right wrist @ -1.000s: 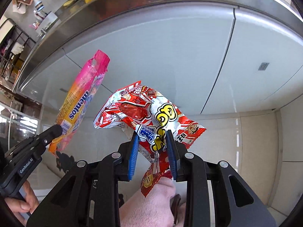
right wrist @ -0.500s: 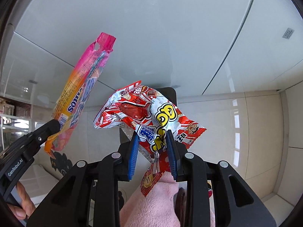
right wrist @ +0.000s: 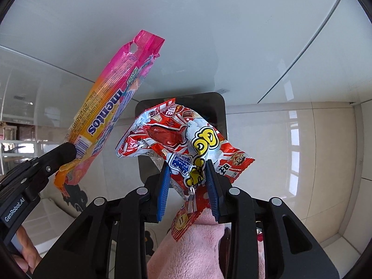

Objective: Collect trash
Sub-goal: 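Carry the Mentos pack and candy wrapper down over the bin and open both tools, then raise both tools back toward the yellow foam nets on the counter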

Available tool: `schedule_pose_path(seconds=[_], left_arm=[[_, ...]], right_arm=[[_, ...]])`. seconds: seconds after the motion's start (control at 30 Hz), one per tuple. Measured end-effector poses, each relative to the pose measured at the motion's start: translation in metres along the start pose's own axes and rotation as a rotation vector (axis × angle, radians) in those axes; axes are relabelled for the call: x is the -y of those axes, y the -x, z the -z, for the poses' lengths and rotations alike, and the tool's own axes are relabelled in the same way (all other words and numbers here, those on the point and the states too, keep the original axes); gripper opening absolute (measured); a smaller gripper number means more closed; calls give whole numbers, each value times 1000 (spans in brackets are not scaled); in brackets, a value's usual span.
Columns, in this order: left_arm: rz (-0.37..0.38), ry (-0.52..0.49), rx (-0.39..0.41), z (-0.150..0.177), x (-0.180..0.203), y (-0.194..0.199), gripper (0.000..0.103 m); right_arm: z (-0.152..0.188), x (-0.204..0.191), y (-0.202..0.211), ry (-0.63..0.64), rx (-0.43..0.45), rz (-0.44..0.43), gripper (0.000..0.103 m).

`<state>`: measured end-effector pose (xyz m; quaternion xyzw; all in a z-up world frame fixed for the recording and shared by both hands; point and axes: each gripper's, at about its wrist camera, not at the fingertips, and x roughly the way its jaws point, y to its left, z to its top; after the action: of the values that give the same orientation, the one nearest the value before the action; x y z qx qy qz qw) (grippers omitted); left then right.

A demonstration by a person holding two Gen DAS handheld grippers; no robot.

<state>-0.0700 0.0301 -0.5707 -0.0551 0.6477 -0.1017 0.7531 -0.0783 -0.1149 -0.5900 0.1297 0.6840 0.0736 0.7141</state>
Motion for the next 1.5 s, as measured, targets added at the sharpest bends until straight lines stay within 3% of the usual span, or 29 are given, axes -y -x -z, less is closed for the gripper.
schedule_pose_path(seconds=[0.07, 0.2, 0.33, 0.5, 0.77, 0.83, 0.97, 1.13, 1.2, 1.5], left_arm=[[3, 6, -11, 1, -1, 1, 5], [-1, 11, -18, -2, -2, 1, 7], [-4, 19, -16, -6, 2, 5, 31], [-5, 12, -9, -10, 9, 10, 35], [-22, 8, 30, -10, 21, 42, 56], [-23, 2, 43, -7, 26, 58, 61], [-25, -4, 88, -4, 35, 101, 73], [-26, -26, 161, -1, 44, 165, 82], [-27, -27, 194, -2, 45, 191, 86], [-46, -42, 358, -28, 29, 295, 95]], right_arm=[[-2, 1, -2, 0, -4, -7, 35], [-5, -4, -2, 1, -4, -13, 51], [-10, -1, 0, -2, -1, -10, 55], [-11, 3, 4, -4, 3, -8, 58], [-11, 19, 31, -26, 26, -5, 62], [-9, 19, 49, -15, 40, -6, 66], [-6, 16, 98, 33, 85, 0, 86], [-2, 7, 168, 100, 151, 12, 89], [-3, 3, 194, 116, 183, 21, 96], [-15, -20, 312, 141, 413, 44, 100]])
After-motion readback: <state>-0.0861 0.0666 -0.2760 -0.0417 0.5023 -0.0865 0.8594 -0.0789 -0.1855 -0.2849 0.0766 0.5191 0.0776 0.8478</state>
